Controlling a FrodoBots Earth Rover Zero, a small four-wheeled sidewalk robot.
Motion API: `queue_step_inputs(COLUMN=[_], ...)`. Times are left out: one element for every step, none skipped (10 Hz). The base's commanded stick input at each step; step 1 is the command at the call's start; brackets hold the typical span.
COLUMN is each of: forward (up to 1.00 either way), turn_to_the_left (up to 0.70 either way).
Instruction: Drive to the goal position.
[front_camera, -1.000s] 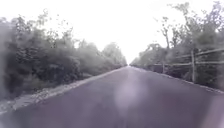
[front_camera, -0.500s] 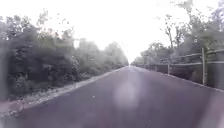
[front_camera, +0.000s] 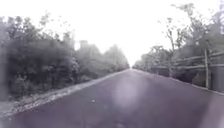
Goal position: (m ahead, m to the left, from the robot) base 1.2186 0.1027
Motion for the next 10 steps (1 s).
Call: queue_step_inputs(forward=[1.00, 1.00, 1.00, 1.00, 1.00, 1.00, 1.00, 1.00, 1.00, 1.00], turn_to_the_left=[0.00, 0.00, 0.00, 0.00, 0.00, 0.00, 0.00, 0.00, 0.00, 0.00])
